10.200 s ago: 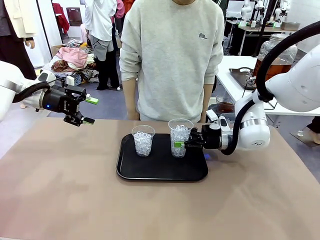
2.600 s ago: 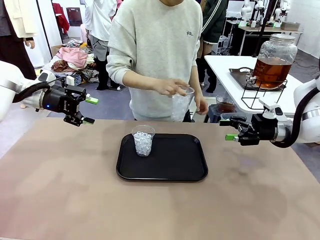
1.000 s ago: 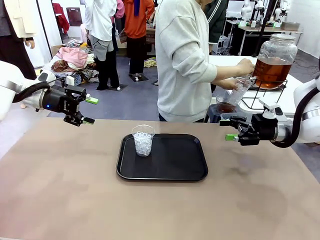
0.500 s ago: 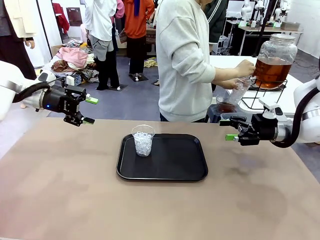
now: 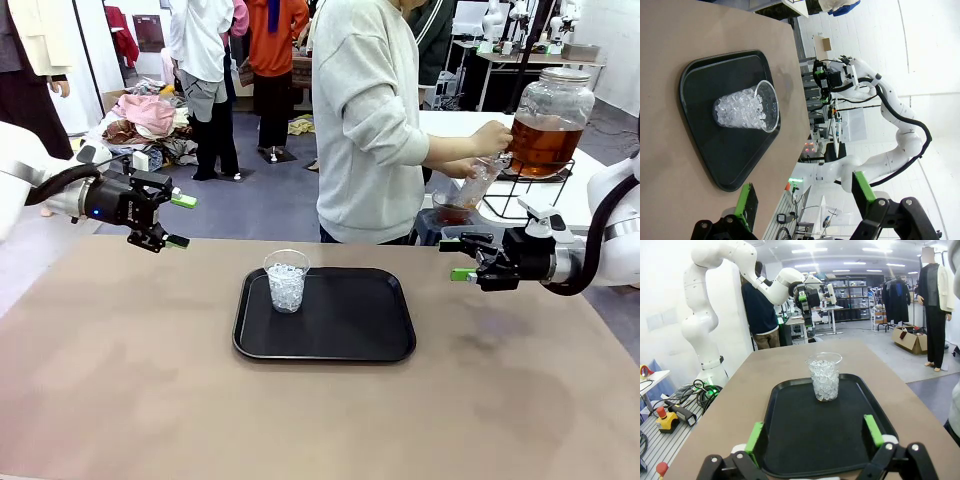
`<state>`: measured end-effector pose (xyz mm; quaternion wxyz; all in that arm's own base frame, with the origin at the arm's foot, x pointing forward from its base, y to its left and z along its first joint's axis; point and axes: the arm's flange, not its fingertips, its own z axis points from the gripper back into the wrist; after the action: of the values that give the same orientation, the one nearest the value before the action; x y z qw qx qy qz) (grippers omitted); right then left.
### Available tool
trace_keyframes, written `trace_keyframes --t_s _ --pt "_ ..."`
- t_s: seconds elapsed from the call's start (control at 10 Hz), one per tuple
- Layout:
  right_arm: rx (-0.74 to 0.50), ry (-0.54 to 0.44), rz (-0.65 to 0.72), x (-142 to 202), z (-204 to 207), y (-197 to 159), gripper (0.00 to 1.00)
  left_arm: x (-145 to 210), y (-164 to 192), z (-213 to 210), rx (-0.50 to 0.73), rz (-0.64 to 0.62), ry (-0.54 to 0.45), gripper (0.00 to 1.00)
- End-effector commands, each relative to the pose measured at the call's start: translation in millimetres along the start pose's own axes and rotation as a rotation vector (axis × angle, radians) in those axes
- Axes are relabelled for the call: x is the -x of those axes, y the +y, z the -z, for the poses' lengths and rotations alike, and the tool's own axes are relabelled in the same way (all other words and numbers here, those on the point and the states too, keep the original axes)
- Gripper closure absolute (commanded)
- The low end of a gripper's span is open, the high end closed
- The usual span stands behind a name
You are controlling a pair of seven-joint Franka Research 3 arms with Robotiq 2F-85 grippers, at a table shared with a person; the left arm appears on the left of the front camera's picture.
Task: Pour the drink into the iced cup.
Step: Pick up the iced cup indicated by the human and present it to them.
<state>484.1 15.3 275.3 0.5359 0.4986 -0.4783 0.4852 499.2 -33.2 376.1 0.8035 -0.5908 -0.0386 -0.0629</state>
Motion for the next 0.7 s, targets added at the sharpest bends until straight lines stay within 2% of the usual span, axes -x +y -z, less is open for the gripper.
trace_keyframes --t_s 0.0,0.6 --pt "0.000 0.004 -0.006 -2.3 0.8 -1.0 0.00 0.7 -2.5 -0.5 -0.003 0.003 -0.004 0.00" --pt "0.000 0.004 -0.006 -2.3 0.8 -1.0 0.00 0.7 -2.5 -0.5 -0.003 0.003 -0.004 0.00"
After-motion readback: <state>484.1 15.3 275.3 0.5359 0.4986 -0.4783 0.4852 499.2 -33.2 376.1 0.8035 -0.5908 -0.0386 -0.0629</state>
